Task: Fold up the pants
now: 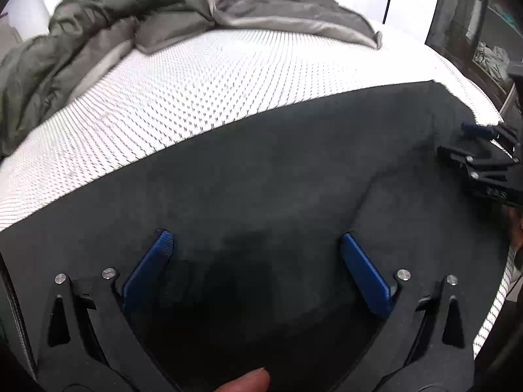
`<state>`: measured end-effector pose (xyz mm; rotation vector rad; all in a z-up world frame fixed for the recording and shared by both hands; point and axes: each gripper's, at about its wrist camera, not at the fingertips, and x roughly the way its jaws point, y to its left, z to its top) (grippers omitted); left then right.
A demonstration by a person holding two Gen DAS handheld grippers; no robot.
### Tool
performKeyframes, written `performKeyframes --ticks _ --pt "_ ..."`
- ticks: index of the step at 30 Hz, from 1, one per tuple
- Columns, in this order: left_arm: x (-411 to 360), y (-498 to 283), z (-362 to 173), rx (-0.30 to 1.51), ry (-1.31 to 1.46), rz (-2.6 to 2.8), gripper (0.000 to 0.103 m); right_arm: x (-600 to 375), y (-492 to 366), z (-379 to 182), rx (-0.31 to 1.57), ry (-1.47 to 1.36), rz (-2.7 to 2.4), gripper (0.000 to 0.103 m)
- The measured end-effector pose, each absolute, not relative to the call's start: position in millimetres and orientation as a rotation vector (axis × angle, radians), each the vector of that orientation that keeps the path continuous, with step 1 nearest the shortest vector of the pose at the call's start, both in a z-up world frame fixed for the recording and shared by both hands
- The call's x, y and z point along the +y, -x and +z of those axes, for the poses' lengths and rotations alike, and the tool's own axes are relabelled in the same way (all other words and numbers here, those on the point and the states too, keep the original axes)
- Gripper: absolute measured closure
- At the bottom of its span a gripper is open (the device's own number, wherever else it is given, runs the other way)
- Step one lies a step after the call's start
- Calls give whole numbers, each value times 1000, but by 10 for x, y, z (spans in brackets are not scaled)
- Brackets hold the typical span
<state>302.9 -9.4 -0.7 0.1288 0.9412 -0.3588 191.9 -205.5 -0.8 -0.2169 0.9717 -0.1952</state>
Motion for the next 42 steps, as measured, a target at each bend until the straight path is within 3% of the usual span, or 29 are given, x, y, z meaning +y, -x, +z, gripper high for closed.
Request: performKeyframes --ticks 5,8,14,22,27,31,32,34,36,37,42 --pt "-379 -2681 27 911 -256 -492 1 -1497 -1541 76 916 146 128 22" --pt "-265 -2635 -101 950 -243 -472 0 -1291 -1420 -180 999 176 223 22" --pt "523 -2449 -81 950 -263 -274 0 -1517 -1326 -269 1013 222 114 11" --pt "2051 -2106 -51 999 -118 92 0 -1702 -1384 -152 1022 241 62 9" --pt "1882 -2014 255 894 -70 -1 1 -1321 -1429 137 916 182 198 9" --pt "1395 -2334 252 919 -107 -138 2 -869 -1467 214 860 169 321 9" --pt "1290 -2447 176 948 -125 -164 3 -742 -1490 192 864 189 330 9" --pt "1172 -2658 -28 1016 -165 -174 24 -505 -1572 52 892 263 331 9" --pt "1228 -2678 -67 1008 -135 -191 28 -409 -1649 -147 937 376 300 9" --pt "1316 -2640 -45 999 -123 -176 37 -435 -1687 -254 948 424 283 9" --pt "2158 -2354 -26 970 -170 46 39 -1097 -1889 -243 981 316 144 7"
